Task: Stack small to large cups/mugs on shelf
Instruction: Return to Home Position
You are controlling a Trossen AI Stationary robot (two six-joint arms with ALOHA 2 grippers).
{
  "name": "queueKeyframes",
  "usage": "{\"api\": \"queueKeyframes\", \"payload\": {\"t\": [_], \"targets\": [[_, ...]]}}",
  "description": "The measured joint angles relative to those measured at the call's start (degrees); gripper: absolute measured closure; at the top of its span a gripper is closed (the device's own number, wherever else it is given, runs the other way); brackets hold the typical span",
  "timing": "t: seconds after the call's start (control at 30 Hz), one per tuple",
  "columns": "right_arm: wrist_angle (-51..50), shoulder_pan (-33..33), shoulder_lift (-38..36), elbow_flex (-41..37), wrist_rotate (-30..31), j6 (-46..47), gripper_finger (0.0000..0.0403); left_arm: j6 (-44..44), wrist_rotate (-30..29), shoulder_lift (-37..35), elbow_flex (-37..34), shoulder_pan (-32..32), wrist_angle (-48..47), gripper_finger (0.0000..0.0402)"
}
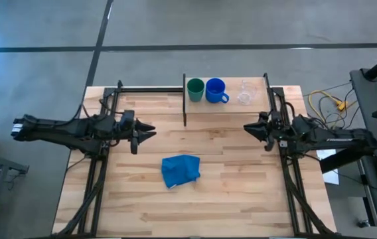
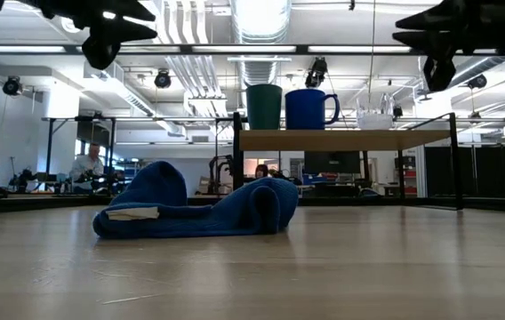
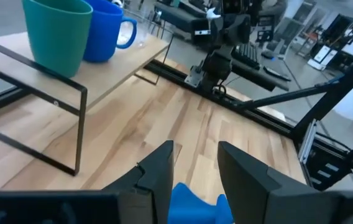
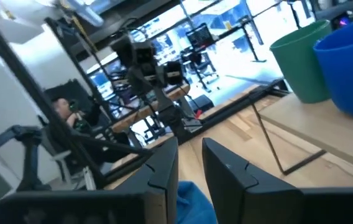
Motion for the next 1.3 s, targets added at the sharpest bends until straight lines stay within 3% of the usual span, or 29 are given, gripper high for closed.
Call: {"api": "queueKeyframes", "payload": {"t": [0.43, 0.9, 1.13, 1.3], "targets": [[-12.0, 0.0, -11.4, 0.4, -1.1, -1.1, 0.0325, 2.3, 0.0, -10.6, -5.9, 0.0, 0.4, 0.0291], [-21.0, 0.0, -14.7, 0.4, -0.8, -1.4, 0.0328, 1.9, 0.0, -23.6, -18.7, 0.0, 9.8, 0.0291], [-20.8, 0.0, -15.9, -1.1, -0.7, -1.7, 0.0321, 1.9, -0.1, -31.6, -23.1, 0.0, 10.5, 0.0291], [-15.1, 0.0, -18.4, -5.4, -0.7, -1.7, 0.0324, 1.9, -0.2, -36.7, -25.2, 0.0, 10.7, 0.0291]]}}
